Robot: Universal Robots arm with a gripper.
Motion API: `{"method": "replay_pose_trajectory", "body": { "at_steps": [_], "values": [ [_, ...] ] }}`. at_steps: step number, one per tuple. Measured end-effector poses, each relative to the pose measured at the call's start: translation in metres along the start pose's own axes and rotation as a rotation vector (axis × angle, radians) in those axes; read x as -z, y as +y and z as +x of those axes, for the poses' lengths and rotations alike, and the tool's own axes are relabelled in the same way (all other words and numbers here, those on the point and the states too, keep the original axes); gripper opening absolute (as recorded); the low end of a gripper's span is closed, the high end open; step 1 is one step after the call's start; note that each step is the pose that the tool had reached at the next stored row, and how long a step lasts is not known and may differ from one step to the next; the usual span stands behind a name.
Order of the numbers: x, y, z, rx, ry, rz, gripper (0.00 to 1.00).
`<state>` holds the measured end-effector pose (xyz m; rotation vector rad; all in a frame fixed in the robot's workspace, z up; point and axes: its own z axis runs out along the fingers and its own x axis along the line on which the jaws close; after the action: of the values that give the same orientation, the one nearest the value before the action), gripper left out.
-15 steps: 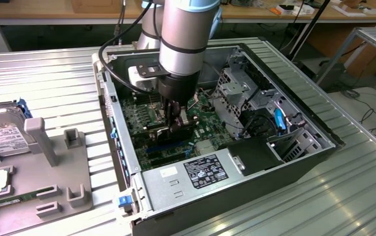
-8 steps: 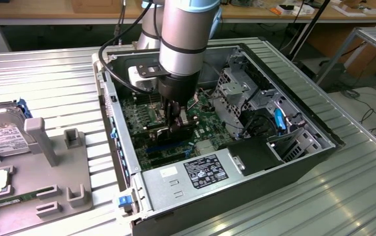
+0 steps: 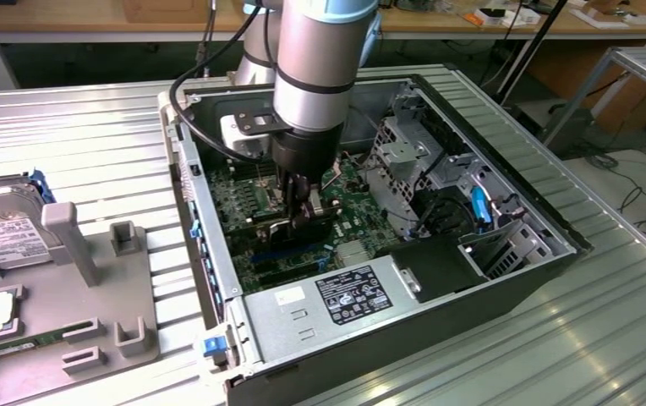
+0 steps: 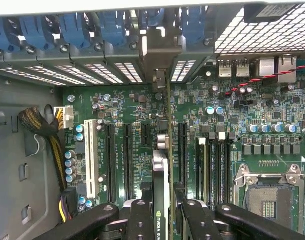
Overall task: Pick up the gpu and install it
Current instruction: 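Insert the gpu into the slot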
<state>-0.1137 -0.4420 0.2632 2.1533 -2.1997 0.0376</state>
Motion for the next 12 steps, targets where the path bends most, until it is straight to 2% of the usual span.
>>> {"method": "replay_pose_trajectory", "body": {
  "at_steps": [12],
  "values": [
    [-0.0023,0.0003,-0.0002,0.000,0.0001,0.0003,0.27]
  ]
}}
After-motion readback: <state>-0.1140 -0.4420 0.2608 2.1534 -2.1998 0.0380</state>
